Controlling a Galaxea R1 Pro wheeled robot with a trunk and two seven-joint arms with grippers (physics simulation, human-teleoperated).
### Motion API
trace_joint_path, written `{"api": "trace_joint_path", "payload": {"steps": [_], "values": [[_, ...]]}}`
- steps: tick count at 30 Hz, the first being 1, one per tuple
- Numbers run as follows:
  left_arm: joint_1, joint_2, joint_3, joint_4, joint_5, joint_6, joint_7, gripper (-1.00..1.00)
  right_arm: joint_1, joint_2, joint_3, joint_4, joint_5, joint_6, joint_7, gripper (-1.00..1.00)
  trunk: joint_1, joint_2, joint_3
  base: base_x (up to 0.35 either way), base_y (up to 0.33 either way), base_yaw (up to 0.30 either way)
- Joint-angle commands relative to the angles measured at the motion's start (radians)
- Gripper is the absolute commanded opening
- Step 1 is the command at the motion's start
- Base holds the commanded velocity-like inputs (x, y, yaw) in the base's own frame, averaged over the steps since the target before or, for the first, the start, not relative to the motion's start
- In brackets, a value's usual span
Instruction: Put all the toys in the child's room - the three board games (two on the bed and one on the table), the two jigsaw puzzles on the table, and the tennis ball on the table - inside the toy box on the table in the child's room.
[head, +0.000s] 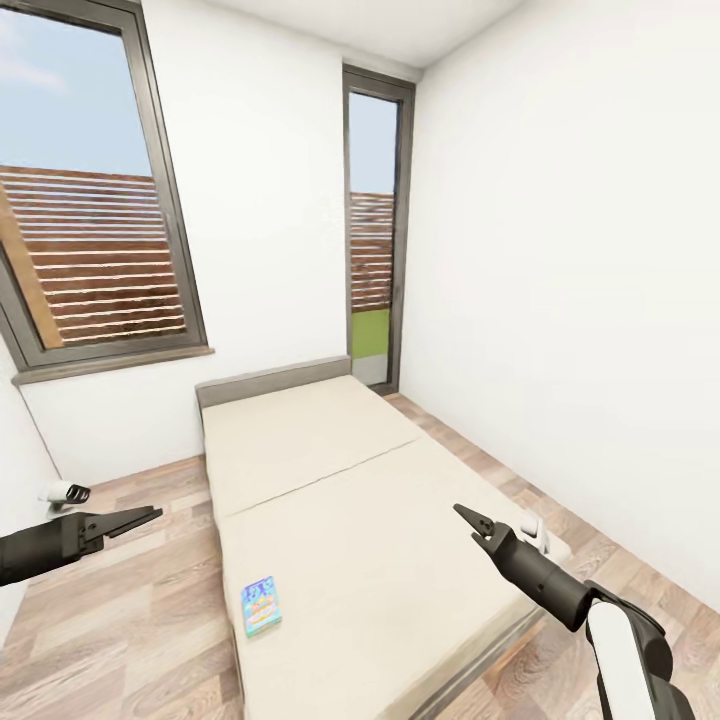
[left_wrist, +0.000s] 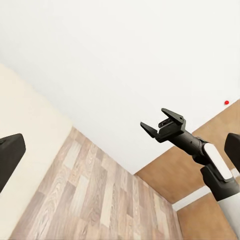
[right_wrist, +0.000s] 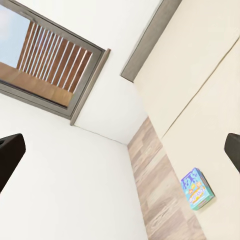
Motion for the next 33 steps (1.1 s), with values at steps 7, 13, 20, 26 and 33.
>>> {"api": "trace_joint_path", "payload": {"steps": [7,13,20,26,33], "values": [[0.000,0.000,0.000,0.000,-0.001,0.011,-0.005,1.00,-0.001,0.002,-0.003,0.000,0.005,0.006,0.007,1.00,0.000,-0.001,0.000,0.000,0.137,-0.027],[-0.001,0.000,0.000,0.000,-0.001,0.011,-0.005,1.00,-0.001,0.002,-0.003,0.000,0.005,0.006,0.007,1.00,0.000,-0.001,0.001,0.000,0.134,-0.141],[0.000,0.000,0.000,0.000,-0.001,0.011,-0.005,1.00,-0.001,0.002,-0.003,0.000,0.005,0.006,0.007,1.00,0.000,-0.001,0.005,0.000,0.022,-0.208],[0.000,0.000,0.000,0.000,-0.001,0.011,-0.005,1.00,-0.001,0.002,-0.003,0.000,0.005,0.006,0.007,1.00,0.000,-0.001,0.010,0.003,0.003,-0.229],[-0.001,0.000,0.000,0.000,-0.001,0.011,-0.005,1.00,-0.001,0.002,-0.003,0.000,0.005,0.006,0.007,1.00,0.000,-0.001,0.016,0.065,0.001,-0.235]]}}
